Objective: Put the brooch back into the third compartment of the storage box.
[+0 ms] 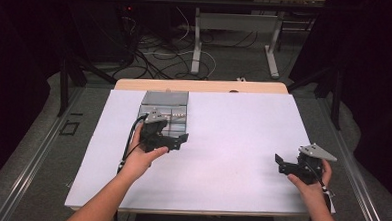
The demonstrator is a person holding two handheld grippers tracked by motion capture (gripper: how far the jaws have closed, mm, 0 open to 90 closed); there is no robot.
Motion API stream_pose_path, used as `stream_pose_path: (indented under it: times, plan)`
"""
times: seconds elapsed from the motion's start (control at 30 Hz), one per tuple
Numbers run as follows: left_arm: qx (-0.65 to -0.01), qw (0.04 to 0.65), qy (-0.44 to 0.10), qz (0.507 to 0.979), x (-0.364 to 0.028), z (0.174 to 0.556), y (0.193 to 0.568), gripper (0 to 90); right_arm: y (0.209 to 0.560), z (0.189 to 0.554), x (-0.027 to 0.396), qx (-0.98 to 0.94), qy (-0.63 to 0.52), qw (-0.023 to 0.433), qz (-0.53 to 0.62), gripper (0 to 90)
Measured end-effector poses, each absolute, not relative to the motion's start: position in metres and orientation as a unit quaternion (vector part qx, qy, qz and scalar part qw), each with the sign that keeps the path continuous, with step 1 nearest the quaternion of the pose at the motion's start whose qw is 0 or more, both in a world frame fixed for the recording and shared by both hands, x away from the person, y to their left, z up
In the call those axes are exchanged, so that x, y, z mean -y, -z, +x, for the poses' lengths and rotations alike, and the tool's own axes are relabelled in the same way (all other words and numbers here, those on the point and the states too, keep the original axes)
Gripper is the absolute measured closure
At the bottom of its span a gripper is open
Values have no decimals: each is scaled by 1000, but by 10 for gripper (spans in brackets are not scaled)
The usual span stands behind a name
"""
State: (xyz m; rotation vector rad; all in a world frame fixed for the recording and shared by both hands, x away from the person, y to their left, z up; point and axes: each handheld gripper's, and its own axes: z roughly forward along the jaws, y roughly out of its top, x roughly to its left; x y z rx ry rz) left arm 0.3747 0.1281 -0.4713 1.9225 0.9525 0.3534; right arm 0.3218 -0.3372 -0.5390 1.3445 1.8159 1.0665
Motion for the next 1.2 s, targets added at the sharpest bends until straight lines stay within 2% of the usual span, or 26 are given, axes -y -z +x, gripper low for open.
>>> stream_pose_path:
  times: [0.1, 0.8, 0.93, 1.2]
  plan:
    - [-390, 464, -146, 782, -133, 368, 475, 6, 539, 322, 336, -691, -405, 316, 509, 33]
    - [-437, 466, -152, 754, -187, 332, 507, 6, 539, 321, 335, -692, -404, 317, 507, 34]
    - [-446, 459, -163, 751, -193, 329, 515, 6, 539, 321, 334, -693, -405, 316, 506, 33]
    - [-463, 466, -151, 739, -204, 327, 525, 7, 539, 321, 333, -694, -404, 315, 506, 33]
